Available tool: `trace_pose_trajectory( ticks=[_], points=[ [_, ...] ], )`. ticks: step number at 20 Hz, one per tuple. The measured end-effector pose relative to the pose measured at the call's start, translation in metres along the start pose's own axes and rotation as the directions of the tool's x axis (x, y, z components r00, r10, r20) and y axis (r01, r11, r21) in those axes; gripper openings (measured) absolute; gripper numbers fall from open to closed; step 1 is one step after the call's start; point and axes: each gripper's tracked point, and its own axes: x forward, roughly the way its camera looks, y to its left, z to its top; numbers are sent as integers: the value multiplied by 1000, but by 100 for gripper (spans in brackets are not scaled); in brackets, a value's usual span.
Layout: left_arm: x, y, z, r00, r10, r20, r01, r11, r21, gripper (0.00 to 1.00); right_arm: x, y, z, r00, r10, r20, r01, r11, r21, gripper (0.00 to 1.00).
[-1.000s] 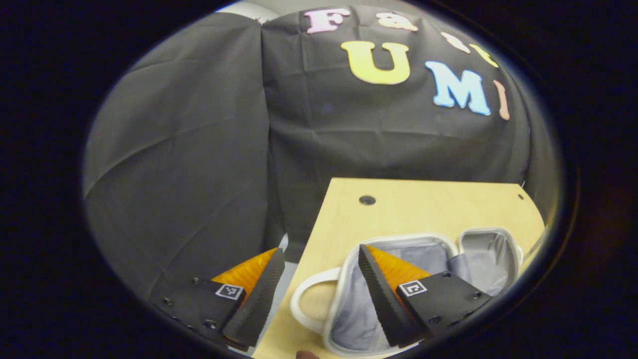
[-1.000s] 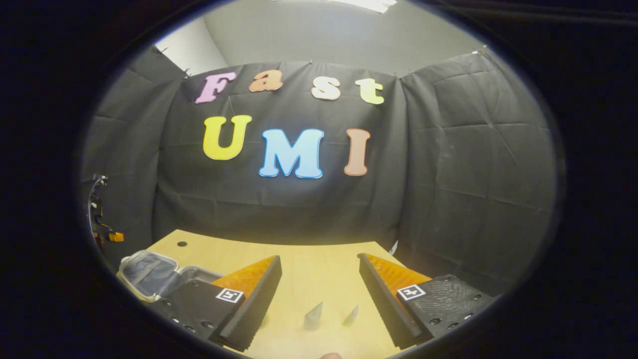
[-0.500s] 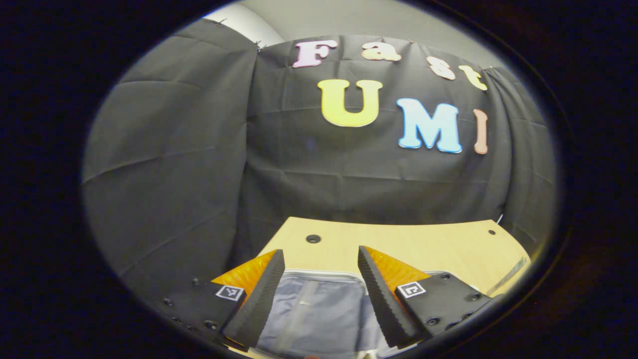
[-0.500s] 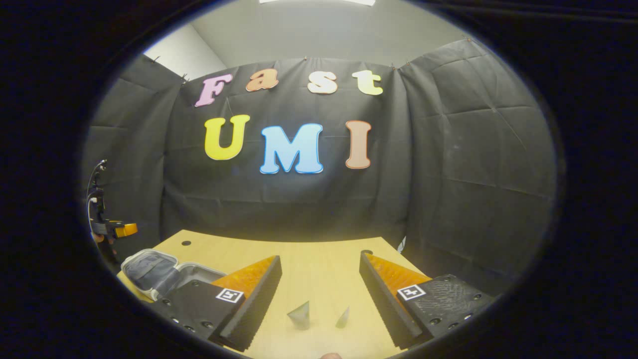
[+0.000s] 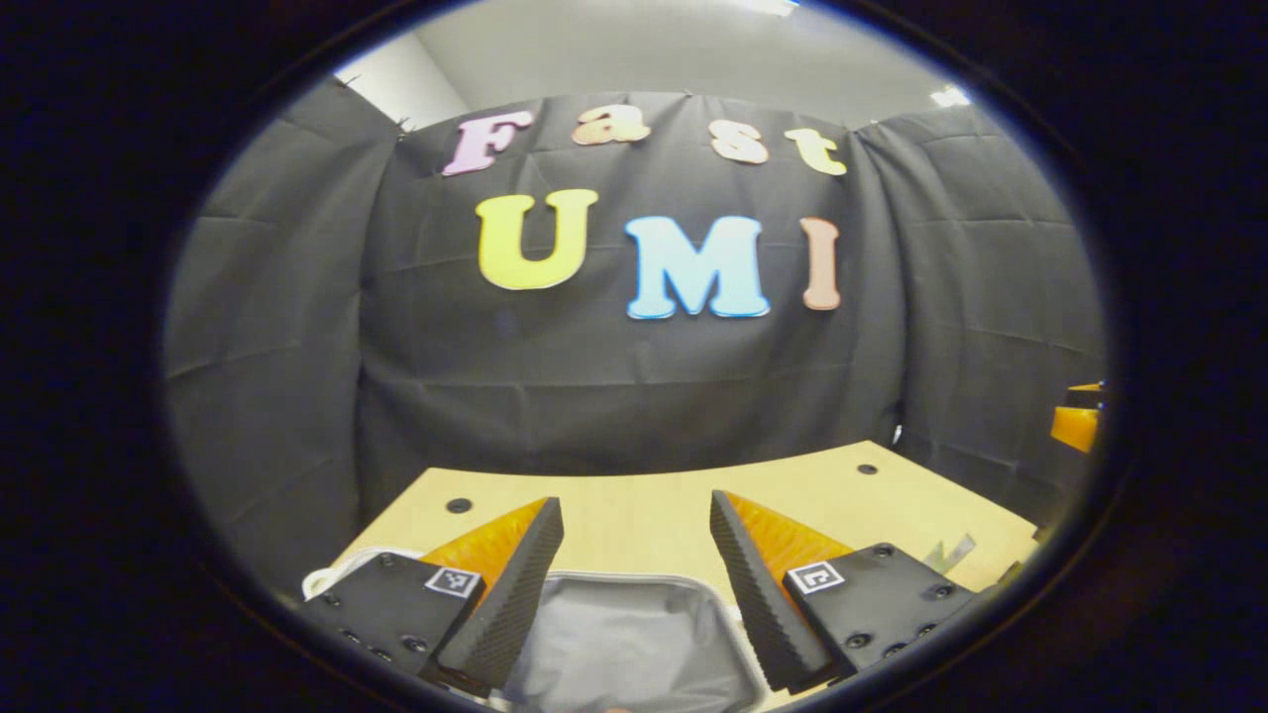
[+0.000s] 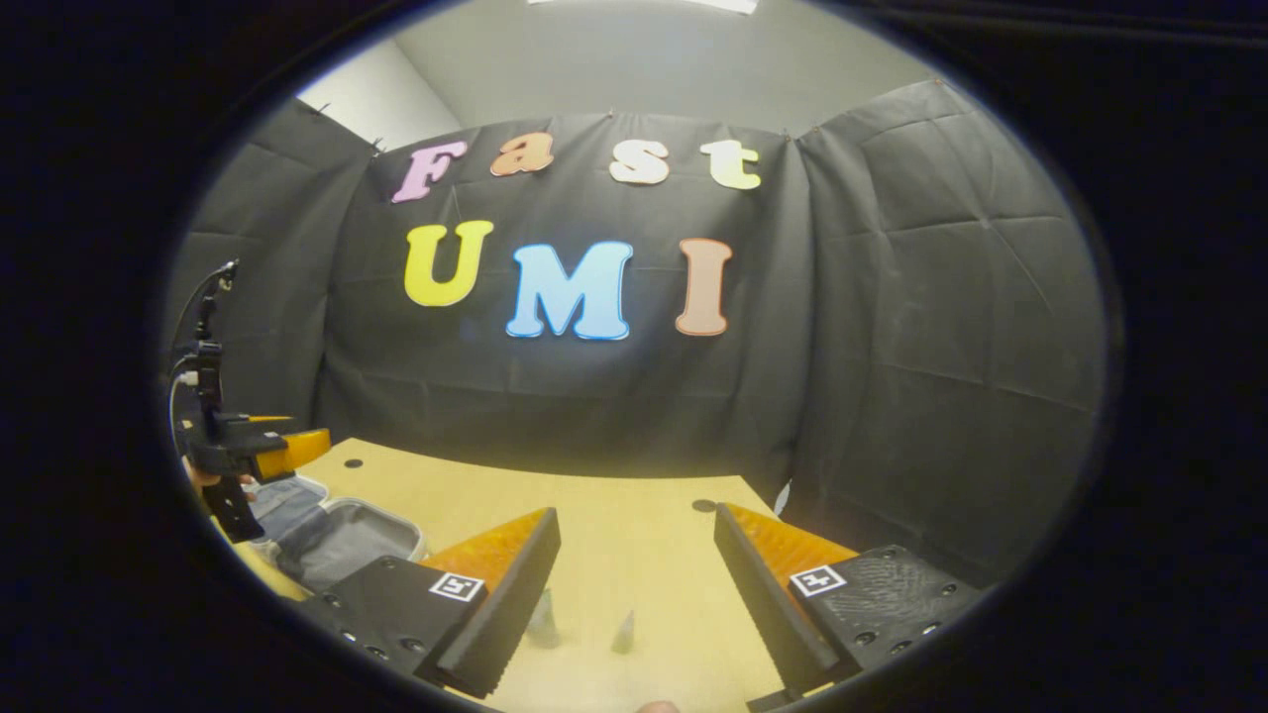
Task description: First open the suitcase, pack the skin care products into it, and then close the suitcase.
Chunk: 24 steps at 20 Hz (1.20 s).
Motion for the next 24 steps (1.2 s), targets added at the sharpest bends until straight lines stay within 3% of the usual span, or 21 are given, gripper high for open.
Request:
trace_pose_trajectory(
  ticks=[7, 12, 19, 24],
  points=[
    [24, -144, -29, 988, -151, -11, 151, 988, -15, 96, 7, -28, -19, 999, 35, -36, -36, 999, -8, 95],
    [32, -219, -56, 975, -219, -23, 218, 975, -46, 96, 15, -36, -27, 996, 78, -47, -78, 997, 4, 95],
    [40, -287, -136, 958, -268, -102, 264, 963, -53, 96, 22, -43, -53, 986, 135, -97, -135, 991, -1, 95],
    [47, -297, -223, 940, -243, -241, 227, 969, -95, 97, 28, -48, -65, 981, 153, -118, -154, 988, -4, 95]
  ],
)
